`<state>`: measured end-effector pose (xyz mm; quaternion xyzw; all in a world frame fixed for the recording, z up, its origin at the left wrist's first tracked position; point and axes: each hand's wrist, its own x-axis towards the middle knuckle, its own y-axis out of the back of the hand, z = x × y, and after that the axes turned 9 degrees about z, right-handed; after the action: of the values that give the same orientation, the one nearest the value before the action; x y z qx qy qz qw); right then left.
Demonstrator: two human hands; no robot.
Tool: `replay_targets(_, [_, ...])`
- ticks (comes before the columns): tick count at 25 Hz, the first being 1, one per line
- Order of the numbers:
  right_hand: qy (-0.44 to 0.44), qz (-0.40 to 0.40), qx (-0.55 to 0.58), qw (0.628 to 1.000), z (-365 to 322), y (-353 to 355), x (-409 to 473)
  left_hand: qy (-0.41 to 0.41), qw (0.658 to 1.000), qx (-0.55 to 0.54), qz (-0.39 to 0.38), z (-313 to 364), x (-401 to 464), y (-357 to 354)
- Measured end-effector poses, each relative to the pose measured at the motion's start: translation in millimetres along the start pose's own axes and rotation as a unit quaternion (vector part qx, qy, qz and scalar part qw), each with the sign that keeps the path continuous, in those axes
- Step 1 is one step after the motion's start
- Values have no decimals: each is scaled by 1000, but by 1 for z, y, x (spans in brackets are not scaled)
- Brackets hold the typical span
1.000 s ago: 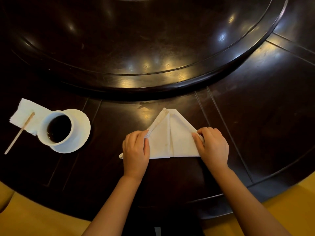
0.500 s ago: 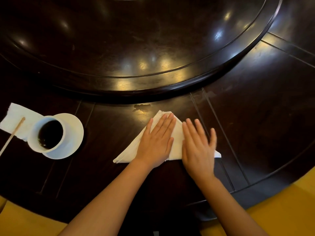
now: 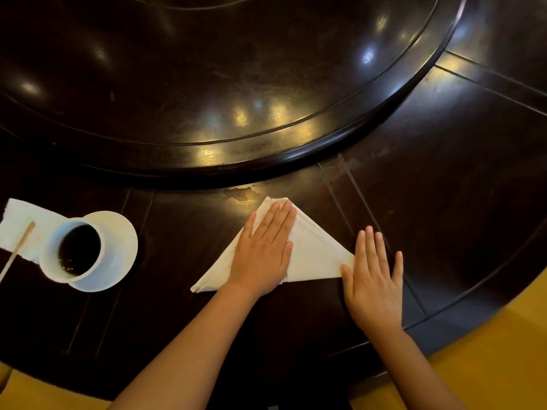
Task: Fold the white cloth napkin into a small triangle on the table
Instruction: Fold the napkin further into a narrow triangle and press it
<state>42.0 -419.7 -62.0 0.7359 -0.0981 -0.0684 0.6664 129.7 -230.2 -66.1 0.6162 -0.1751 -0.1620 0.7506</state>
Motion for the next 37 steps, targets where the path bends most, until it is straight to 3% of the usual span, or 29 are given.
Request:
replay_targets(4, [17,26,13,999,-19,16,7,13,999,-39,35,2,0,9])
replay_targets(8, [199,43,77,976,-76,19,41,121,985,-48,109,-6,-21,27])
replay_targets(11, [295,-11,68,953,-92,-1,64,125,990,7,67,-16,-44,19])
replay_targets(17, [324,-32,57,944,-89,-10,68,72,997,18,13,-33,-67,13])
replay_targets(27, [438,-81,46,894,-91,-7,94,147,989,-5,-26,-17,-125,17])
replay_targets(29, [433,-77,65,896,-91,-4,91,155,988,-20,-11,-17,-122,24])
replay_targets(31, [363,-46,110,924,-87,6,87,121,991,-51,11,-30,-106,35])
replay_targets(34, [192,23,144,970,-63,27,82,-20,998,-53,23,-50,-60,39])
replay_targets(37, [90,-39,86,991,-31,49,76,-173,984,-43,-26,-49,-20,26])
